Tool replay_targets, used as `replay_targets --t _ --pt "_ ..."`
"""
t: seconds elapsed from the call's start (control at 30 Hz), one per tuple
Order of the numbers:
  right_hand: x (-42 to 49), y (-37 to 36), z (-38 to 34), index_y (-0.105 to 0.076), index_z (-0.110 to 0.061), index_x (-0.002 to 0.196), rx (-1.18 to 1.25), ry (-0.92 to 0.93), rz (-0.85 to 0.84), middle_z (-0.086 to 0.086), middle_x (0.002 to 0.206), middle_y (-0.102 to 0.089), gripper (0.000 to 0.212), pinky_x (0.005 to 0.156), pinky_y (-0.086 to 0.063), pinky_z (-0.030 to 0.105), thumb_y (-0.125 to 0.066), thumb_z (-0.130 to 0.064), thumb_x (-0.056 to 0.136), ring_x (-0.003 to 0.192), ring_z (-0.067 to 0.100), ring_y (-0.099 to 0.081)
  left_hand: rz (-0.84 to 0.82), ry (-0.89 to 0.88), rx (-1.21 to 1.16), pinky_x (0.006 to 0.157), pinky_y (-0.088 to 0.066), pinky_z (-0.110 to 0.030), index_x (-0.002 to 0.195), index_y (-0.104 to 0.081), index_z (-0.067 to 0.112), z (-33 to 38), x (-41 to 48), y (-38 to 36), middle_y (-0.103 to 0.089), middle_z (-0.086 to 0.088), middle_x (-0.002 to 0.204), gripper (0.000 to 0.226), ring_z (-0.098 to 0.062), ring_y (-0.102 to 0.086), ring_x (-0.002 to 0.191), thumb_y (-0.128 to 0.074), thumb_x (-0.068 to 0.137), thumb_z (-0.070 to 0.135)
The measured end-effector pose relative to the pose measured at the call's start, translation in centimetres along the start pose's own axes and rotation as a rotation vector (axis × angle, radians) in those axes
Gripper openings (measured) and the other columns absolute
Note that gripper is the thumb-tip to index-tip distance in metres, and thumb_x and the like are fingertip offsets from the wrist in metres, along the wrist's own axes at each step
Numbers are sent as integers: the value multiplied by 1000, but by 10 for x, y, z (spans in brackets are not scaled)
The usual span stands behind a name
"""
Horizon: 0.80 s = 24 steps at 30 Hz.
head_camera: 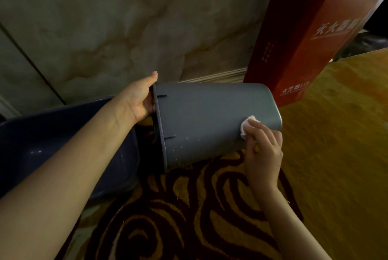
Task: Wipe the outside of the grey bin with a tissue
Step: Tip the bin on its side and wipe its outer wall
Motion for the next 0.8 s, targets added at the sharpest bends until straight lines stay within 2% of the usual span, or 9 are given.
replay_targets --t 0.07,0.17,0.27,0.37,0.47,0.57,0.67,0.77,0.8 --pt "0 -10 -24 -66 -11 98 25 51 -33 5 111 -67 25 75 -43 27 -59 7 82 93 14 -47 9 -1 -2 42 -53 -25 87 -61 15 0 1 1 -73 1 60 26 -11 -70 53 -45 94 35" --pt "-19 -33 -74 -65 -15 103 113 242 -152 1 114 -66 27 77 -35 13 -51 -1 84 91 11 -47 12 14 -16 40 -52 -24 83 -61 14 0 1 -2 -73 1 57 28 -12 -70 51 -45 94 35" --pt "-44 -48 -103 -59 -16 108 171 361 -196 1 120 -60 24 75 -39 16 -48 -7 89 89 12 -45 24 6 -25 39 -52 -24 81 -60 15 0 3 -1 -71 2 53 28 -11 -69 49 -45 94 35" --pt "-46 -48 -94 -56 -14 111 170 429 -173 2 123 -55 24 81 -38 20 -48 -8 90 91 16 -46 27 5 -13 42 -53 -25 84 -61 15 2 5 0 -73 0 59 26 -12 -70 53 -46 94 34" --pt "-31 -37 -53 -57 -12 109 101 338 -92 9 117 -63 26 83 -35 22 -50 -4 86 92 21 -50 39 6 29 46 -56 -26 89 -60 16 4 7 0 -69 -3 80 23 -13 -68 62 -45 94 33" --pt "-10 -18 -4 -63 -7 104 -3 113 40 12 115 -64 22 84 -32 24 -54 2 85 94 27 -53 47 8 42 47 -57 -26 89 -59 16 7 8 -1 -65 -3 85 23 -14 -66 69 -44 94 32" --pt "7 -14 15 -65 -6 99 -45 9 88 12 113 -65 18 86 -30 22 -57 5 86 95 28 -55 53 16 29 45 -56 -26 93 -61 14 11 7 -2 -69 -3 81 29 -14 -68 65 -45 93 37" --pt "17 -22 11 -65 -5 96 -50 -9 98 11 111 -66 17 85 -26 16 -56 5 87 94 26 -56 66 42 -18 42 -55 -26 88 -62 15 7 3 1 -73 -1 60 41 -14 -70 54 -42 90 50" --pt "21 -24 10 -65 -5 96 -46 -10 98 11 110 -66 16 84 -26 17 -56 5 87 94 25 -56 42 60 -23 44 -55 -26 88 -62 16 2 -1 2 -74 -1 61 44 -14 -71 55 -39 89 54"
Point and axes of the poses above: each hand's wrist, its own x-axis towards the middle knuckle, its own y-axis out of the back of the hand, z = x × y, the point moved 6 cm from there along x, towards the middle knuckle
